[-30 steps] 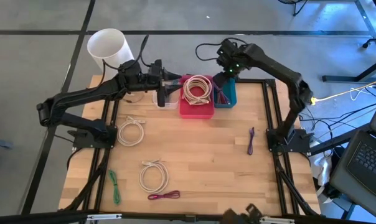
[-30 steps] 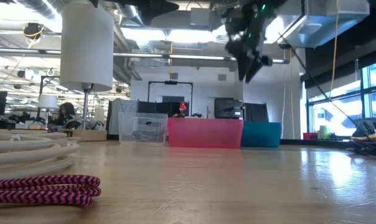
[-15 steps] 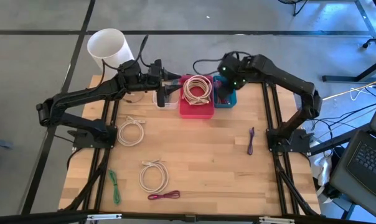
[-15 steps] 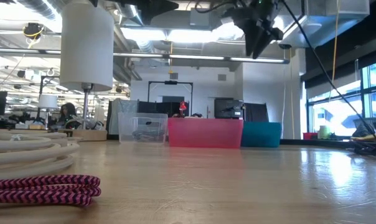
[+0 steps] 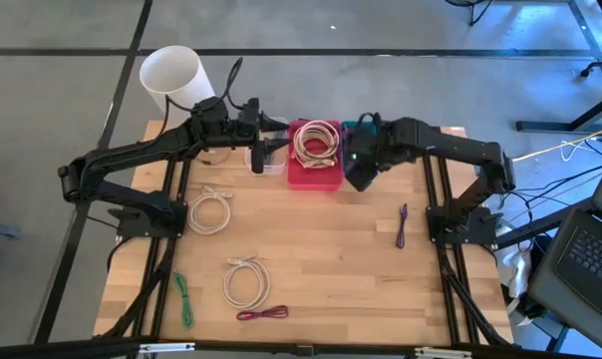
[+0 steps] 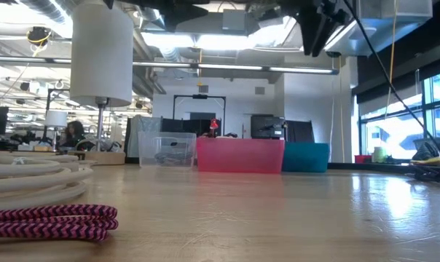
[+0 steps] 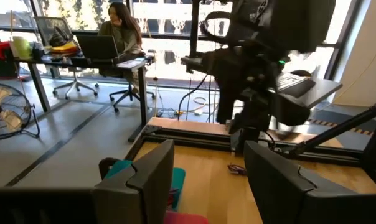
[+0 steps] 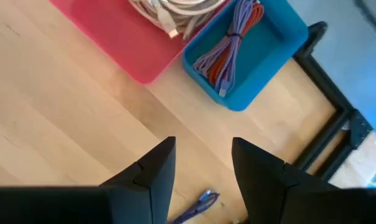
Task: Pick & Place USB Port
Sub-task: Put the violet and black charger cable into the white bin
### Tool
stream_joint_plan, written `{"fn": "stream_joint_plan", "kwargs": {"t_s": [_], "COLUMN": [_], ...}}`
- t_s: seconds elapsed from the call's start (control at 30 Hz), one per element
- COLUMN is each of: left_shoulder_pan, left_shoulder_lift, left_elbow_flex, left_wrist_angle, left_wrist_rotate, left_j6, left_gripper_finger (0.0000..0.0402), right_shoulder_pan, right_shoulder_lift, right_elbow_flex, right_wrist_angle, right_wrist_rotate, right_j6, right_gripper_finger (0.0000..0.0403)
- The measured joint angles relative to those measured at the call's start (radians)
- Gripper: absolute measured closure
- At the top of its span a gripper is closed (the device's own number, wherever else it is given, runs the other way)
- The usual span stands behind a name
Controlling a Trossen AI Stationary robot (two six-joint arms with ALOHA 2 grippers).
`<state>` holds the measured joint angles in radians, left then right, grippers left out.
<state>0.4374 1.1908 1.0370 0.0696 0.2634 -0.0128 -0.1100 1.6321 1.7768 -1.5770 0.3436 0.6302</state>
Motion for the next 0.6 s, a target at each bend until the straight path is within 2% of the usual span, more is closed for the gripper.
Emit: {"fn": "stream_joint_plan", "kwargs": {"t_s": [0.2, 0.43, 0.6], "left_shoulder_pan": [0.0, 0.0, 0.0], "left_shoulder_lift": [0.0, 0.0, 0.0], "left_elbow_flex": [0.0, 0.0, 0.0], "left_wrist_angle": [-0.002, -0.001, 0.001], "left_wrist_rotate": [0.0, 0.0, 0.0], "left_j6": [0.0, 0.034, 0.035], "left_gripper_finger": [0.0217, 0.0217, 0.0217], "right_shoulder_pan": [0.112, 0.214, 0.288], "right_shoulder_lift": [-0.083, -0.357, -0.531], "right_elbow_flex": [-0.138, -0.469, -0.651], "right_wrist_angle": [0.01, 0.017, 0.098], "right_wrist_rotate": [0.023, -0.007, -0.08], "right_j6": [0.137, 0.455, 0.689], "right_gripper_finger": [0.0243, 0.0243, 0.0243]}}
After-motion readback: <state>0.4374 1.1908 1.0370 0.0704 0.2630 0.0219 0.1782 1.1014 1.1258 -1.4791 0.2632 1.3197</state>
